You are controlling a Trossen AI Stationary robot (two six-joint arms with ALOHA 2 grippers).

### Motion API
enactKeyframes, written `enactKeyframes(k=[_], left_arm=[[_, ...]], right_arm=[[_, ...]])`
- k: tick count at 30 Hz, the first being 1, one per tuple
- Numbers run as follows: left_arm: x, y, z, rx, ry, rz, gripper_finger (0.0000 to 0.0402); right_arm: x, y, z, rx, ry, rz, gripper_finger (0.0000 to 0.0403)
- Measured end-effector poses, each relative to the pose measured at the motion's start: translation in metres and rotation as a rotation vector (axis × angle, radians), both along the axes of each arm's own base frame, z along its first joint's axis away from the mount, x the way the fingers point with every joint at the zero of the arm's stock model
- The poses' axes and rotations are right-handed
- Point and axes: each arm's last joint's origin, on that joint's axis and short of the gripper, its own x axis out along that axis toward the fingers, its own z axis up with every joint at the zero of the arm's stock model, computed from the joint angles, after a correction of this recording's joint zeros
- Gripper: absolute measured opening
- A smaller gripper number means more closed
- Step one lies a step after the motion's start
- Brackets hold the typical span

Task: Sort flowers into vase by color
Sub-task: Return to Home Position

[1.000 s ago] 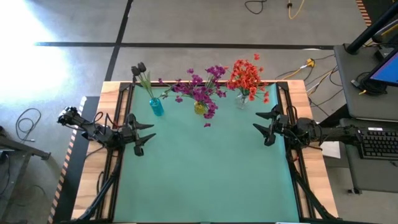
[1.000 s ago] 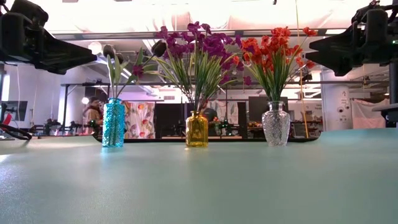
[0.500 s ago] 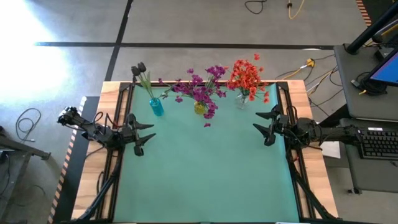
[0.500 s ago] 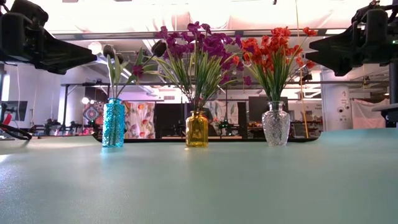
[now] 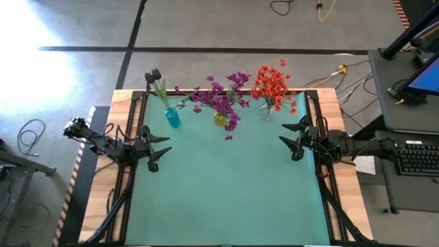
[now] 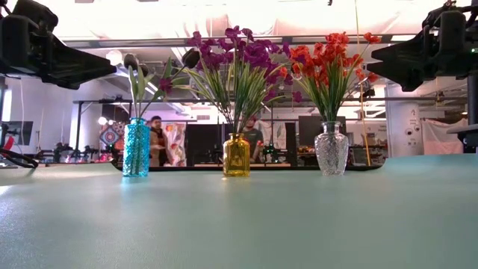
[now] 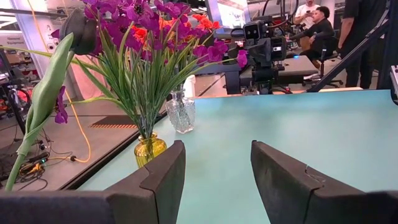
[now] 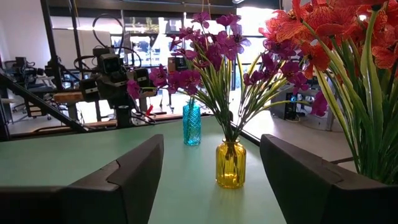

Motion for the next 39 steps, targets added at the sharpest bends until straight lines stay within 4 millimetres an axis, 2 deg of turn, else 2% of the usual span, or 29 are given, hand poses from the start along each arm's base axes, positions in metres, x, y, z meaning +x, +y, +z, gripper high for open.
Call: enactKeyframes(k=[39], left_arm=[[0.0000,0.0000,0.0000,0.000,0.000,0.000,0.0168]], right_arm=[[0.0000,0.0000,0.0000,0.000,0.000,0.000,0.0251]])
